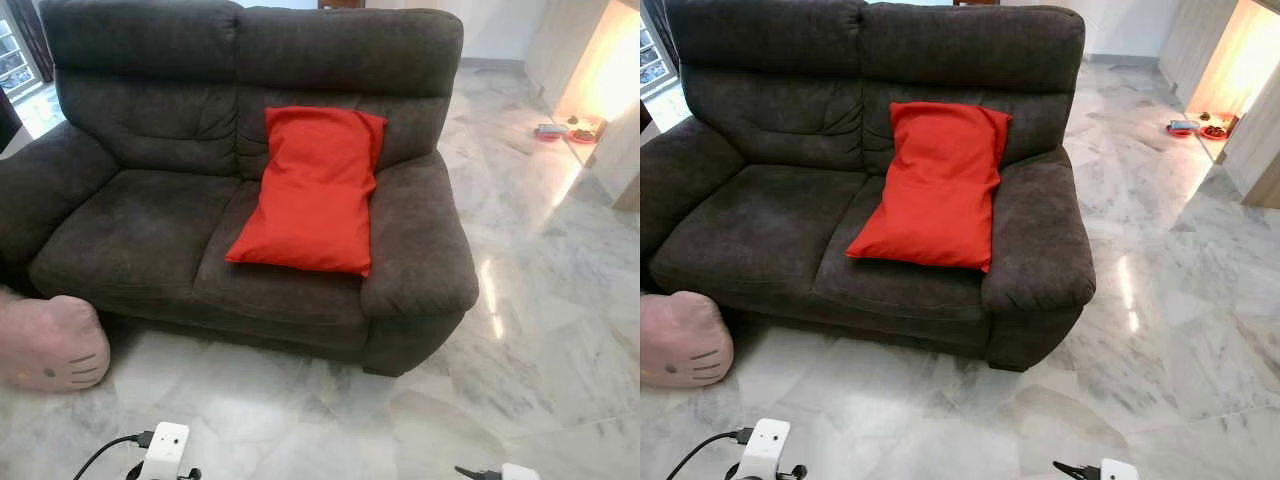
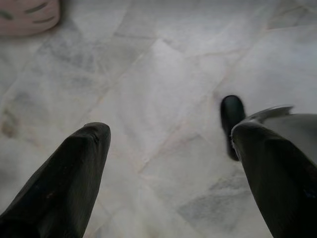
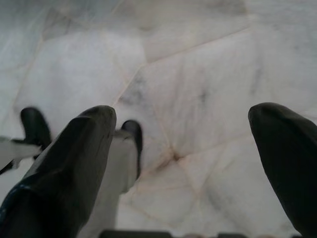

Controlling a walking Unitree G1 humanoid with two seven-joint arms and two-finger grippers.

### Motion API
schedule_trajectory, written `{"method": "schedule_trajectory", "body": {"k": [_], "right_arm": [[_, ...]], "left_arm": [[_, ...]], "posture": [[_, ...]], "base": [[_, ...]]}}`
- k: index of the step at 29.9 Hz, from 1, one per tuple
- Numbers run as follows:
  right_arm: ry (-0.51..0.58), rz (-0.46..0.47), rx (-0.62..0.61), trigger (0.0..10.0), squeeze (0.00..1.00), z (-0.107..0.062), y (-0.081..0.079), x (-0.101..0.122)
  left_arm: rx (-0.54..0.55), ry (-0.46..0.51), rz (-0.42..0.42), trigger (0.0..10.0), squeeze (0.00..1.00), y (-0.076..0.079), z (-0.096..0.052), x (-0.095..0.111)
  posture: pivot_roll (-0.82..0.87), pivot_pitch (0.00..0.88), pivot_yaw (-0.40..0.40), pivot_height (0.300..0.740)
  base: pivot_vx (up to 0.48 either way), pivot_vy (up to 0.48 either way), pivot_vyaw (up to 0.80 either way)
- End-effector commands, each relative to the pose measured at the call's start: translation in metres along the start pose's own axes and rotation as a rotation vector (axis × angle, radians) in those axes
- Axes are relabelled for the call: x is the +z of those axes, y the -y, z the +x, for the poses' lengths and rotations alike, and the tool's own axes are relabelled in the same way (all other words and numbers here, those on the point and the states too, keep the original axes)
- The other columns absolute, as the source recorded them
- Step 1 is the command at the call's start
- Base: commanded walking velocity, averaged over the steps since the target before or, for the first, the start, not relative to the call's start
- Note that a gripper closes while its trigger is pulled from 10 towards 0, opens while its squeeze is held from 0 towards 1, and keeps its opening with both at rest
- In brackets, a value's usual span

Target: Move the pillow to the sofa from floor

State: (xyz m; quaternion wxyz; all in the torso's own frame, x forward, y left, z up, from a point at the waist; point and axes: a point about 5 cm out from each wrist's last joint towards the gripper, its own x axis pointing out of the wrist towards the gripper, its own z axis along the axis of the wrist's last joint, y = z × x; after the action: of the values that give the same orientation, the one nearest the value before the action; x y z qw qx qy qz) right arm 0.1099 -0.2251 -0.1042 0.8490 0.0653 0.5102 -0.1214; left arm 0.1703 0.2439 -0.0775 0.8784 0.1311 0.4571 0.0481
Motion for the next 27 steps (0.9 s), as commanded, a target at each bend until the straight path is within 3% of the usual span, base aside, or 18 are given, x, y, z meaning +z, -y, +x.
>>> {"method": "schedule_trajectory", "body": {"k": [1, 7, 15, 21, 27], "right_arm": [[-0.022, -0.043, 0.018, 10.0, 0.0, 0.0, -0.006, -0.005], [-0.01, -0.063, 0.062, 10.0, 0.0, 0.001, -0.022, -0.004], [0.014, -0.066, 0.064, 10.0, 0.0, 0.003, -0.023, 0.006], [0.028, -0.048, 0.05, 10.0, 0.0, 0.002, -0.019, 0.005], [0.051, -0.006, -0.002, 10.0, 0.0, 0.0, 0.0, 0.005]], "left_arm": [[0.034, -0.005, -0.001, 10.0, 0.0, -0.009, -0.001, -0.005], [0.06, 0.001, 0.003, 10.0, 0.0, -0.016, -0.002, -0.005], [0.062, 0.006, 0.001, 10.0, 0.0, -0.019, -0.002, -0.005], [0.032, 0.0, 0.021, 10.0, 0.0, -0.009, -0.003, -0.01], [-0.05, -0.012, 0.089, 10.0, 0.0, 0.011, -0.005, -0.017]], "posture": [[0.16, 0.04, -0.055, 0.74], [0.18, 0.034, -0.078, 0.74], [0.18, 0.031, -0.083, 0.74], [0.16, 0.03, -0.065, 0.74], [0.11, 0.036, -0.006, 0.74]], "base": [[0.0, 0.0, 0.0], [0.0, 0.0, 0.0], [0.0, 0.0, 0.0], [0.0, 0.0, 0.0], [0.0, 0.0, 0.0]]}}
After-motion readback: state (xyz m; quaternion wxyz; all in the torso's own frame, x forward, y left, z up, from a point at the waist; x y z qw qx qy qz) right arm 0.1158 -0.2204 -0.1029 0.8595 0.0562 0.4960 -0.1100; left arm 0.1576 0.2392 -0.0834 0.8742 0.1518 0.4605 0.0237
